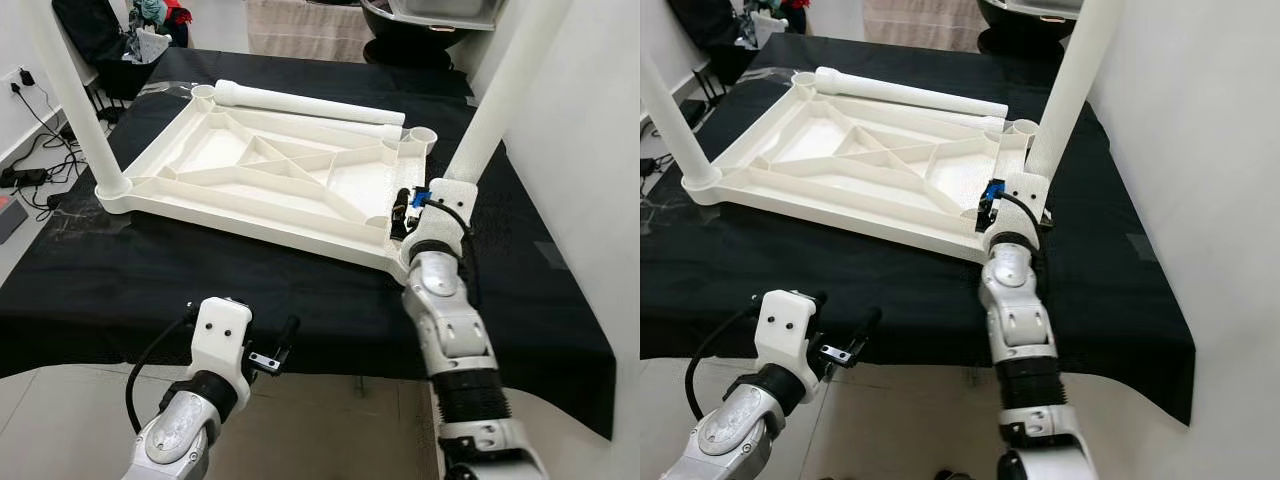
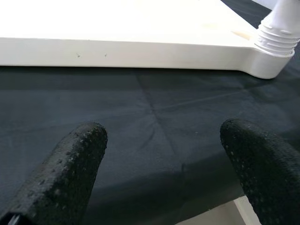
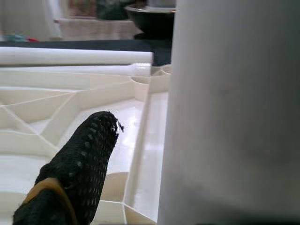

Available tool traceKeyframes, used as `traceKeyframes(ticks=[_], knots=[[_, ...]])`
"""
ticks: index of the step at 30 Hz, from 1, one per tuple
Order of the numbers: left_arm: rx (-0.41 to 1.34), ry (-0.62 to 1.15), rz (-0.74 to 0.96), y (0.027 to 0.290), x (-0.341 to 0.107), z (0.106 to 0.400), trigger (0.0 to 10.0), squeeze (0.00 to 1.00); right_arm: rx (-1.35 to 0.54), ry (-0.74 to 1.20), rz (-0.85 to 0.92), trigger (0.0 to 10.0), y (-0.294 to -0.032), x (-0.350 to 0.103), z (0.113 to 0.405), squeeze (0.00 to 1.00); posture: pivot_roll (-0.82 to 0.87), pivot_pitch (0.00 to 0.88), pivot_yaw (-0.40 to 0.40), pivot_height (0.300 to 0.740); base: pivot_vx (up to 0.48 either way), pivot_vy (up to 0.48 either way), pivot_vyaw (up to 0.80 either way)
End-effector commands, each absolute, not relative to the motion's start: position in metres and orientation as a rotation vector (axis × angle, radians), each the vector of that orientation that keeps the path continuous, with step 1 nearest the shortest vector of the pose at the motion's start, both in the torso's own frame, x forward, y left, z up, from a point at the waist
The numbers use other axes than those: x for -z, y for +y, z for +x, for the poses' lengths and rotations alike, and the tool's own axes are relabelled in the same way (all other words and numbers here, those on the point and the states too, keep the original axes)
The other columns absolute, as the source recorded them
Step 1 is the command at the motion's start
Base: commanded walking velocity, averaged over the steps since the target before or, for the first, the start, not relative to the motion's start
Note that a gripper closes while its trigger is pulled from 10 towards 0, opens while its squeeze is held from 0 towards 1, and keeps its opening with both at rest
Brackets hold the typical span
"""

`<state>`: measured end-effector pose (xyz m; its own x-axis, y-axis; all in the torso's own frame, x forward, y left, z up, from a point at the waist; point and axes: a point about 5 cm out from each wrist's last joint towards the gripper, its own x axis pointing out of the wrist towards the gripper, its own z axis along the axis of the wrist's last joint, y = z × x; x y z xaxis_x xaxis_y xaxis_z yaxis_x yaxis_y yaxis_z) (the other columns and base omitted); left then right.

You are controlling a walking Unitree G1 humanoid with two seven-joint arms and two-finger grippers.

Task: Building children table

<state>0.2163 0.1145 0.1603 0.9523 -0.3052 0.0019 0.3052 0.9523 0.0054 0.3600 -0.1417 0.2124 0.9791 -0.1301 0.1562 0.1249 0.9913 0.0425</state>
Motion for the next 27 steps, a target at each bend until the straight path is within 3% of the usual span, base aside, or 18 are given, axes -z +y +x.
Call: traceKeyframes(ticks=[1,8,11,27], knots=[[0.313,0.022,0.0,0.113,-0.155,0.215,10.0,0.0,0.081,-0.153,0.05,10.0,-0.144,-0.211,0.363,0.0,0.09,0.187,-0.115,0.74,0.0,0.0,0.0],[0.312,0.021,0.002,0.113,-0.155,0.214,10.0,0.0,-0.094,-0.148,0.091,10.0,-0.162,-0.21,0.368,0.0,0.09,0.178,-0.113,0.74,0.0,0.0,0.0],[0.312,0.021,0.002,0.113,-0.155,0.214,10.0,0.0,-0.266,-0.134,0.116,10.0,-0.175,-0.211,0.372,0.0,0.09,0.173,-0.116,0.74,0.0,0.0,0.0],[0.311,0.016,0.004,0.112,-0.156,0.214,10.0,0.0,-0.618,-0.191,0.122,10.0,-0.185,-0.23,0.381,0.0,0.1,0.162,-0.121,0.74,0.0,0.0,0.0]])
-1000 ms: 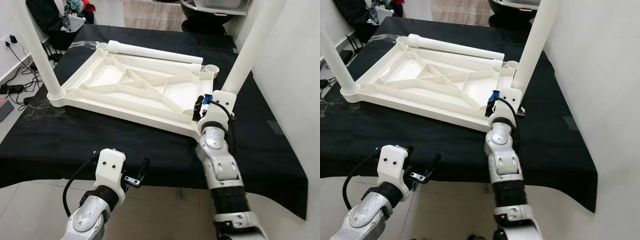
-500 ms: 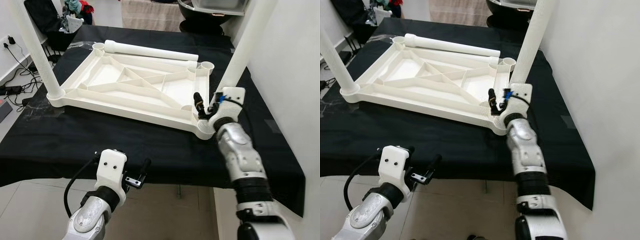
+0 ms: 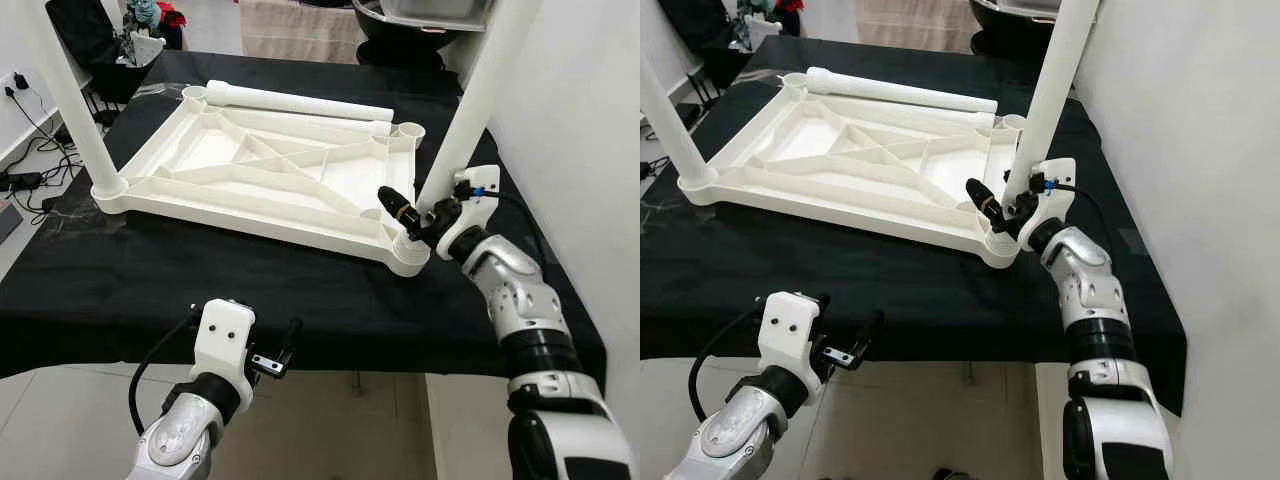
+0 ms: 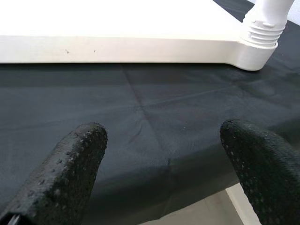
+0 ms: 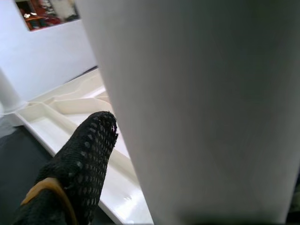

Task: Building children table

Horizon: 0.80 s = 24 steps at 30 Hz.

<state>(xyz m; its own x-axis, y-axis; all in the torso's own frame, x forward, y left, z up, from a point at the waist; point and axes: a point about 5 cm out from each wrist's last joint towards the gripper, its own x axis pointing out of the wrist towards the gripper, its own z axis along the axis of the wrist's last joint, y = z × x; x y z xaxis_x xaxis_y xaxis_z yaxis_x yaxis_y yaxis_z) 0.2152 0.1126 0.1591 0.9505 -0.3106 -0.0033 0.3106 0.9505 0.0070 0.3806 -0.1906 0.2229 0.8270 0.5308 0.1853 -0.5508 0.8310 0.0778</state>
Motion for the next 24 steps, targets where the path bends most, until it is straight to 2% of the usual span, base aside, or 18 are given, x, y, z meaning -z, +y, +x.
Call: traceKeyframes(ticks=[1,8,9,11,12,20,21,22,24], knots=[[0.311,0.016,0.004,0.112,-0.156,0.213,10.0,0.0,-0.643,-0.199,0.121,10.0,-0.187,-0.234,0.383,0.0,0.11,0.164,-0.123,0.74,0.0,0.0,0.0],[0.315,0.016,0.005,0.112,-0.156,0.213,10.0,0.0,-0.801,-0.156,0.126,10.0,-0.184,-0.234,0.385,0.0,0.11,0.165,-0.123,0.74,0.0,0.0,0.0],[0.315,0.016,0.004,0.111,-0.156,0.213,10.0,0.0,-0.818,-0.152,0.126,8.2,-0.183,-0.233,0.385,0.0,0.11,0.167,-0.121,0.74,0.0,0.0,0.0],[0.315,0.016,0.003,0.111,-0.157,0.213,10.0,0.0,-0.831,-0.149,0.127,8.2,-0.183,-0.233,0.385,0.0,0.11,0.168,-0.122,0.74,0.0,0.0,0.0],[0.316,0.015,0.003,0.111,-0.157,0.213,10.0,0.0,-0.84,-0.147,0.138,0.0,-0.182,-0.232,0.385,0.0,0.11,0.169,-0.122,0.74,0.0,0.0,0.0],[0.315,0.015,0.003,0.11,-0.157,0.213,10.0,0.0,-0.822,-0.158,0.134,0.0,-0.177,-0.226,0.388,0.0,0.11,0.174,-0.12,0.74,0.0,0.0,0.0],[0.315,0.015,0.003,0.111,-0.157,0.213,10.0,0.0,-0.785,-0.158,0.134,0.0,-0.177,-0.225,0.389,0.0,0.11,0.174,-0.12,0.74,0.0,0.0,0.0],[0.315,0.014,0.005,0.11,-0.157,0.214,10.0,0.0,-0.61,-0.118,0.109,0.0,-0.181,-0.218,0.395,0.0,0.11,0.174,-0.122,0.74,0.0,0.0,0.0],[0.315,0.012,0.005,0.11,-0.157,0.214,10.0,0.0,-0.547,-0.107,0.09,0.0,-0.183,-0.215,0.397,0.0,0.11,0.174,-0.122,0.74,0.0,0.0,0.0]])
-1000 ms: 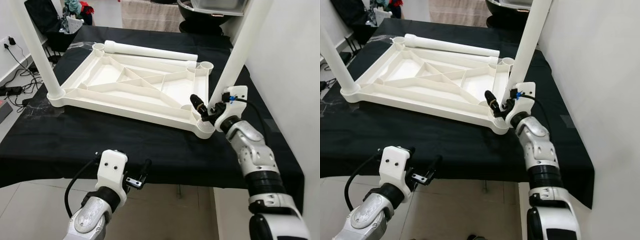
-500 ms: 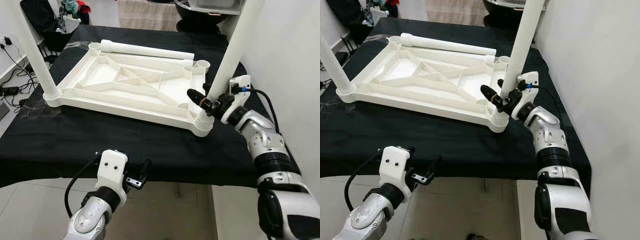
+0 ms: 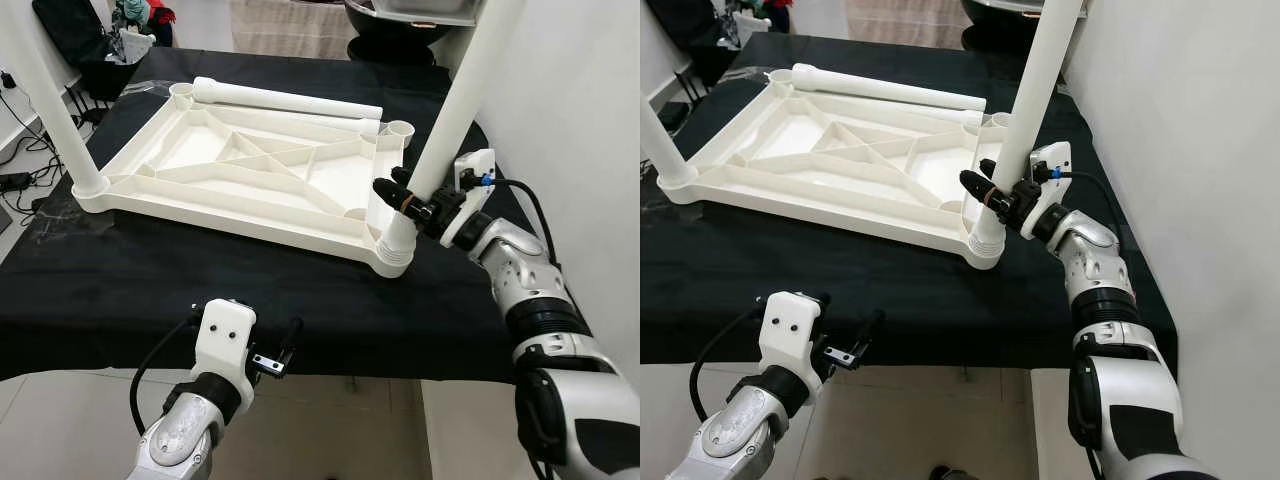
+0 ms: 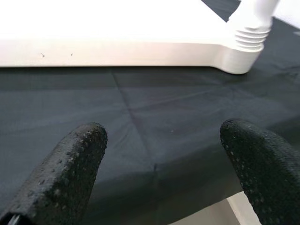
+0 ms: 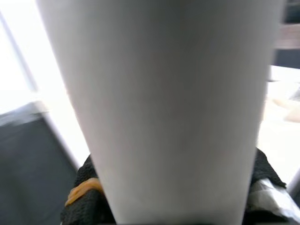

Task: Building children table

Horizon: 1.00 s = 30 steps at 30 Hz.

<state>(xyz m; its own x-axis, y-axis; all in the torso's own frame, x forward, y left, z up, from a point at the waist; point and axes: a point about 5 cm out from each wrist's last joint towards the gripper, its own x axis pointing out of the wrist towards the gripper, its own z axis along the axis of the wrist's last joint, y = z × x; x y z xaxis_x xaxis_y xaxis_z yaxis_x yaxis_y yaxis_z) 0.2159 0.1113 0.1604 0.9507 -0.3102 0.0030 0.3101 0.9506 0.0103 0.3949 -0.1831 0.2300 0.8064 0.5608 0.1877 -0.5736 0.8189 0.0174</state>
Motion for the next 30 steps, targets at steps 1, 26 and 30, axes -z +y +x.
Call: traceKeyframes(ticks=[1,26,30], knots=[[0.315,0.011,0.004,0.11,-0.158,0.215,10.0,0.0,-0.419,-0.093,0.059,0.0,-0.189,-0.211,0.399,0.0,0.1,0.174,-0.121,0.74,0.0,0.0,0.0],[0.327,0.005,-0.005,0.106,-0.158,0.218,10.0,0.0,0.314,-0.219,0.108,10.0,-0.176,-0.218,0.379,1.0,0.09,0.181,-0.112,0.74,0.0,0.0,0.0],[0.329,0.006,-0.008,0.105,-0.158,0.218,10.0,0.0,0.243,-0.277,0.067,10.0,-0.183,-0.224,0.377,0.0,0.09,0.182,-0.115,0.74,0.0,0.0,0.0]])
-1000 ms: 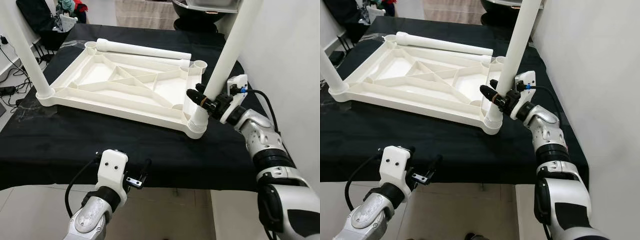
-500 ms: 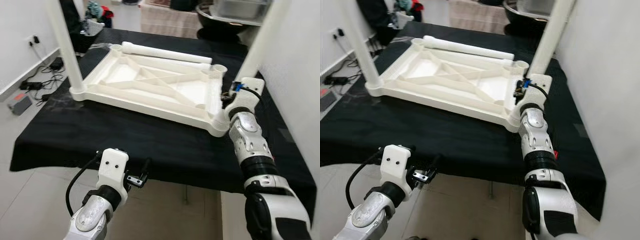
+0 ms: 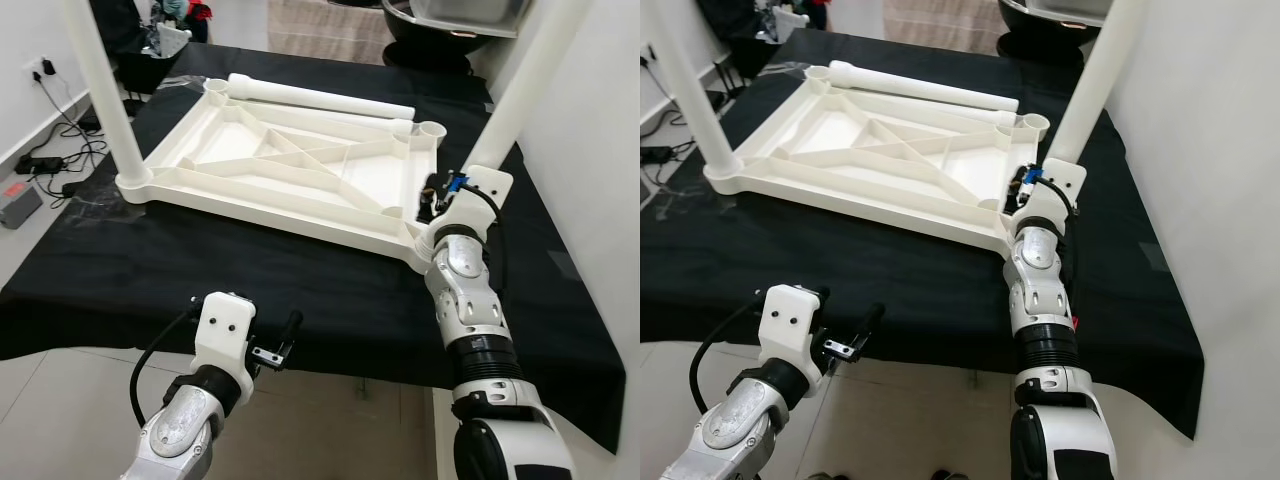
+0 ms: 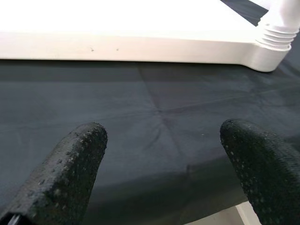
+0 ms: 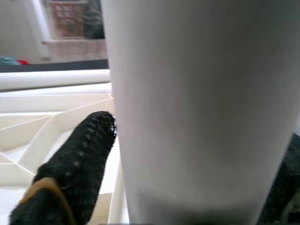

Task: Building children table

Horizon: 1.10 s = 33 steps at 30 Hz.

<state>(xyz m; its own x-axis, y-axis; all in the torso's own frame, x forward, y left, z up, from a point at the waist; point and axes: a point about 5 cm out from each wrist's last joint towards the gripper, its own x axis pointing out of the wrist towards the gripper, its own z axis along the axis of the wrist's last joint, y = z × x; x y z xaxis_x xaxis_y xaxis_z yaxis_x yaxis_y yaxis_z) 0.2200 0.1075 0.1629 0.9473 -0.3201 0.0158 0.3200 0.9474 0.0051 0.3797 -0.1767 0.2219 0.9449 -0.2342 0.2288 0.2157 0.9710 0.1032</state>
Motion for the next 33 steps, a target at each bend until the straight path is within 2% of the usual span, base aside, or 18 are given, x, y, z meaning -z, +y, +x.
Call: traceKeyframes(ticks=[1,5,6,7,8,13,18,20,22,27,28,33], knots=[[0.33,0.008,-0.011,0.105,-0.158,0.218,10.0,0.0,0.156,-0.268,0.094,10.0,-0.184,-0.223,0.377,0.0,0.09,0.182,-0.114,0.74,0.0,0.0,0.0],[0.335,0.013,-0.018,0.105,-0.157,0.218,10.0,0.0,-0.147,-0.241,0.159,10.0,-0.2,-0.216,0.376,0.0,0.08,0.183,-0.112,0.74,0.0,0.0,0.0],[0.335,0.013,-0.018,0.105,-0.157,0.218,10.0,0.0,-0.147,-0.241,0.159,10.0,-0.2,-0.216,0.376,0.0,0.08,0.183,-0.112,0.74,0.0,0.0,0.0],[0.339,0.013,-0.017,0.104,-0.156,0.219,10.0,0.0,-0.316,-0.2,0.18,10.0,-0.209,-0.212,0.374,0.0,0.09,0.181,-0.113,0.74,0.0,0.0,0.0],[0.339,0.013,-0.017,0.104,-0.156,0.219,10.0,0.0,-0.375,-0.185,0.185,10.0,-0.211,-0.212,0.373,0.0,0.09,0.181,-0.113,0.74,0.0,0.0,0.0],[0.34,0.013,-0.016,0.104,-0.156,0.218,10.0,0.0,-0.55,-0.15,0.206,10.0,-0.212,-0.213,0.368,0.0,0.09,0.18,-0.112,0.74,0.0,0.0,0.0],[0.34,0.012,-0.015,0.104,-0.156,0.217,10.0,0.0,-0.71,-0.124,0.215,10.0,-0.207,-0.217,0.365,0.0,0.09,0.175,-0.112,0.74,0.0,0.0,0.0],[0.343,0.011,-0.012,0.104,-0.157,0.217,10.0,0.0,-0.852,-0.115,0.233,10.0,-0.196,-0.22,0.365,0.0,0.1,0.174,-0.114,0.74,0.0,0.0,0.0],[0.343,0.011,-0.012,0.104,-0.157,0.217,10.0,0.0,-0.852,-0.115,0.233,10.0,-0.196,-0.22,0.365,0.0,0.1,0.174,-0.114,0.74,0.0,0.0,0.0],[0.352,0.008,-0.003,0.103,-0.157,0.215,10.0,0.0,-1.01,-0.108,0.192,10.0,-0.179,-0.22,0.364,0.0,0.11,0.168,-0.115,0.74,0.0,0.0,0.0],[0.354,0.008,-0.002,0.103,-0.157,0.215,10.0,0.0,-1.003,-0.118,0.197,0.1,-0.176,-0.221,0.366,0.0,0.11,0.166,-0.116,0.74,0.0,0.0,0.0],[0.355,0.008,-0.003,0.103,-0.157,0.215,10.0,0.0,-0.958,-0.147,0.183,0.0,-0.174,-0.223,0.37,0.0,0.11,0.166,-0.115,0.74,0.0,0.0,0.0]])
